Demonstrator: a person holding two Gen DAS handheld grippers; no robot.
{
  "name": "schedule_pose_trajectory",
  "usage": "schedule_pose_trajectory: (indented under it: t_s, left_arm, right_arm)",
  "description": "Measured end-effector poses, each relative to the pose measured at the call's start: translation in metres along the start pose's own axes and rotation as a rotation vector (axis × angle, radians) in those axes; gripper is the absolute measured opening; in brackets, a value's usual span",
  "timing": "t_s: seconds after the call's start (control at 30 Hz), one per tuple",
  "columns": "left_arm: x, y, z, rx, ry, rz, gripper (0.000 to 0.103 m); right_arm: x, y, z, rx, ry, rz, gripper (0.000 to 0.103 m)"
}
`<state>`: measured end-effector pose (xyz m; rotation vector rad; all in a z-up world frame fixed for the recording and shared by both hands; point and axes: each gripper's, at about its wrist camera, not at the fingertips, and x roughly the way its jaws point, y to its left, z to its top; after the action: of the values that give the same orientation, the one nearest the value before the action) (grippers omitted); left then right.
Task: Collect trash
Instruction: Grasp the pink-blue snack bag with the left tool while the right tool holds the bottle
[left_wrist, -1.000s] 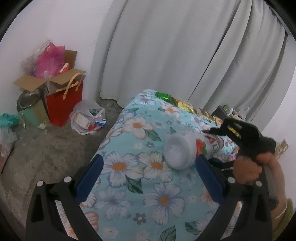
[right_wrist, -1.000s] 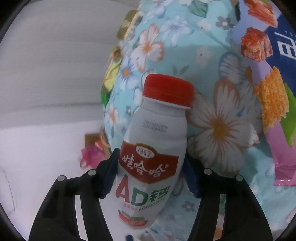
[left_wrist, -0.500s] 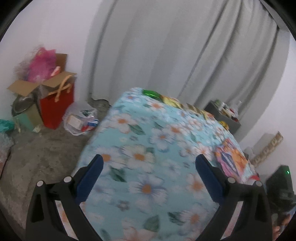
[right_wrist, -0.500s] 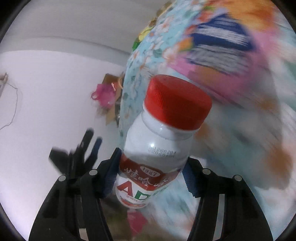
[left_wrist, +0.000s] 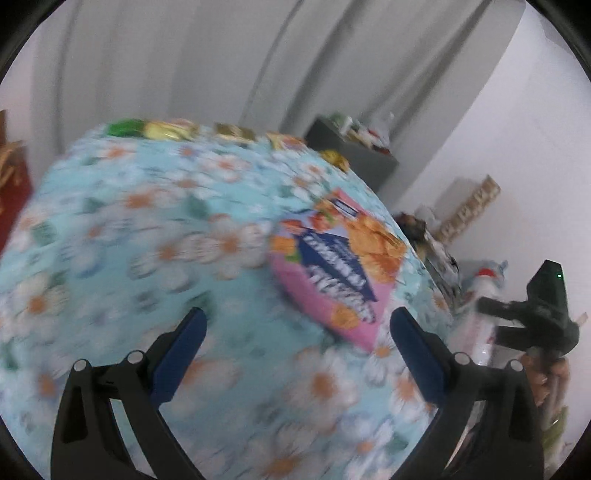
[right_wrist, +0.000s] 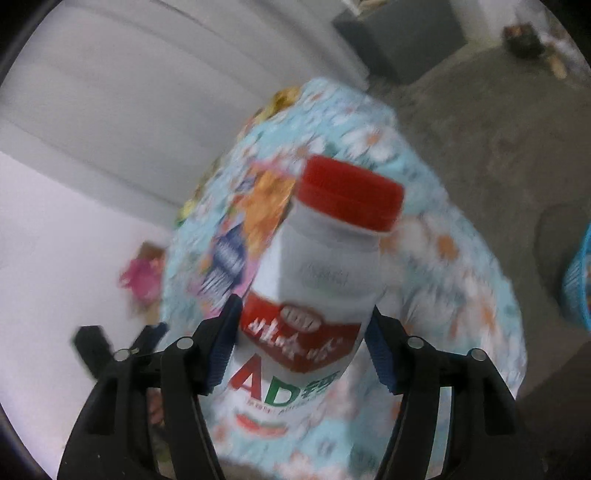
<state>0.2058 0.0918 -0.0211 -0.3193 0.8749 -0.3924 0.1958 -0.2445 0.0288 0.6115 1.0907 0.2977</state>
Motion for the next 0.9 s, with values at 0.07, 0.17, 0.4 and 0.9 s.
schedule_pose_trajectory:
  t_s: [0.07,0.17,0.4,0.9]
  left_arm:
    - [0.023,-0.005,0.013,0.008,0.045,-0.008,0.097]
    - [0.059,-0.005,0.032,0.026,0.103,0.052,0.089]
    - [0.101,-0.003,0.041,0.052,0.148,0.132,0.046]
    - [-0.006,0.006,-0.036,-0.100,0.079,0.019,0.010]
  right_arm:
    - [0.013,-0.004,-0.004,-0.001,-0.003,-0.064,0.073]
    - [0.024,-0.002,-0.014,0.041,-0.002,-0.049,0.078]
    - [-0.003,-0.039,-0.032,0.113,-0.043,0.037,0.080]
    - [0.005,-0.014,-0.028,-0.012,-0.026,-0.012,0.073]
